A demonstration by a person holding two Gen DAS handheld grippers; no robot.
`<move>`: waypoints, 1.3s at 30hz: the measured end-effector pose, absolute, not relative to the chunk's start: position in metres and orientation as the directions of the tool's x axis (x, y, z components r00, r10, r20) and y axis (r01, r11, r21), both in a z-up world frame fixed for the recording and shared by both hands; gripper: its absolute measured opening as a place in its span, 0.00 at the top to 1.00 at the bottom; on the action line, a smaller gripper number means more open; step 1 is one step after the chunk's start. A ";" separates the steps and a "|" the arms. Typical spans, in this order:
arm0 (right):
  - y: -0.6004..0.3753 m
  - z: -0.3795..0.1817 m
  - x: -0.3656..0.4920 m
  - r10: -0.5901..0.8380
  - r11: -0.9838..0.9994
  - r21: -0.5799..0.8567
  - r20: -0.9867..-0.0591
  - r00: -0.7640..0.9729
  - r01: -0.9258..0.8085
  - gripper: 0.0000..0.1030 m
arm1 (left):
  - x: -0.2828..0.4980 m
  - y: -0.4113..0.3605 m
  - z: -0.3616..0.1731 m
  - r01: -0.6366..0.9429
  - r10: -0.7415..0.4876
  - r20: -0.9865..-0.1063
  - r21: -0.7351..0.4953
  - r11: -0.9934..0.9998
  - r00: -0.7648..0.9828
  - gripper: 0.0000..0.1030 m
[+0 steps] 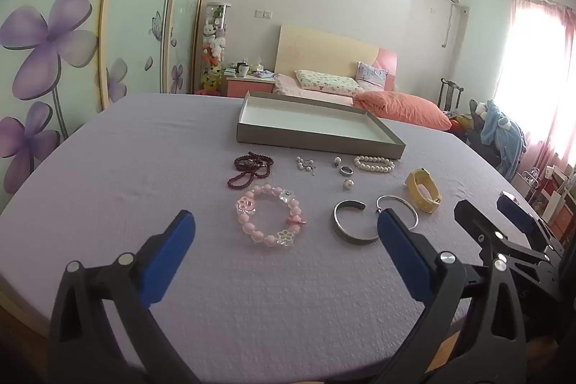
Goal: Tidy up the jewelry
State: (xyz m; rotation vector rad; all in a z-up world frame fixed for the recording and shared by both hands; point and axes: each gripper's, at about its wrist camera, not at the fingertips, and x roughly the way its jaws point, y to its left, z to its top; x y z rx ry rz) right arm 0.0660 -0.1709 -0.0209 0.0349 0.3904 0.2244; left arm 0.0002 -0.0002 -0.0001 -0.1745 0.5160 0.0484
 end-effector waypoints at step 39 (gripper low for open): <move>-0.173 -0.023 0.065 0.225 0.974 0.083 -0.371 0.901 -0.209 0.01 | 0.000 0.006 -0.003 -0.094 0.002 -0.500 -0.159 0.983 0.866 0.02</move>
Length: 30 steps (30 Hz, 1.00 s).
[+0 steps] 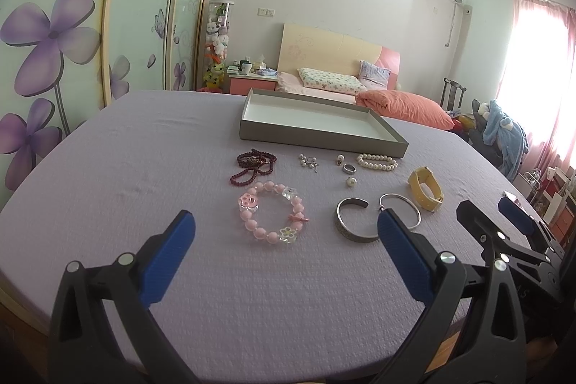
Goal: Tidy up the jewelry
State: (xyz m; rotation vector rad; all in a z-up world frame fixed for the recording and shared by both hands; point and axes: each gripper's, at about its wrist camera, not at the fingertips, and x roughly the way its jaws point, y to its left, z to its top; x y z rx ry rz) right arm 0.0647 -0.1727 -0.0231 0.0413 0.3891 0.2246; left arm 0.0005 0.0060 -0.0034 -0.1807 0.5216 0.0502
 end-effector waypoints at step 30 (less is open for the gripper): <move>-0.172 -0.023 0.066 0.225 0.974 0.087 -0.374 0.900 -0.207 0.01 | 0.000 0.005 -0.003 -0.094 0.001 -0.501 -0.159 0.983 0.865 0.02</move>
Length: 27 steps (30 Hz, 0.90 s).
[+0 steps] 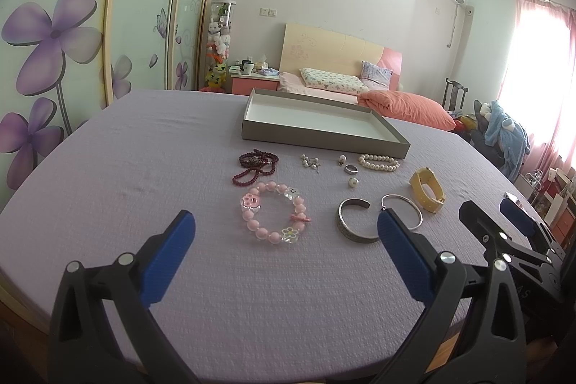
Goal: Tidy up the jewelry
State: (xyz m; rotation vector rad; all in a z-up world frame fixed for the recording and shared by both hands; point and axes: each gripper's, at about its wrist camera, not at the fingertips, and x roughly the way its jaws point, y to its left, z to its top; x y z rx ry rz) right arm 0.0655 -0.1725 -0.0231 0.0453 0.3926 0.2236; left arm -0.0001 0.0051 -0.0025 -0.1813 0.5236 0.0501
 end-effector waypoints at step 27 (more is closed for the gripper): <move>-0.170 -0.028 0.070 0.232 0.973 0.097 -0.392 0.890 -0.211 0.01 | 0.005 0.009 -0.014 -0.108 0.010 -0.516 -0.158 0.982 0.856 0.02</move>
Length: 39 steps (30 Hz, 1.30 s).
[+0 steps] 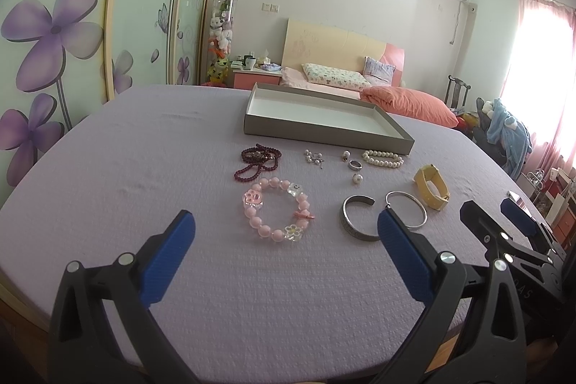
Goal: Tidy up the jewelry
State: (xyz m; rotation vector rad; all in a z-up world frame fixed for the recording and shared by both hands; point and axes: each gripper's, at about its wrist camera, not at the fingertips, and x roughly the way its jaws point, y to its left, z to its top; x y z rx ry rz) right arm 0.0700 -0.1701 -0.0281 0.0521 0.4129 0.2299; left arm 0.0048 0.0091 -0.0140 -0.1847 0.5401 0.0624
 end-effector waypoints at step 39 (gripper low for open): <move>-0.209 -0.065 0.229 0.033 0.997 0.071 -0.784 0.619 0.037 0.37 | 0.081 0.045 -0.049 -0.176 0.047 -0.701 -0.114 0.978 0.712 0.02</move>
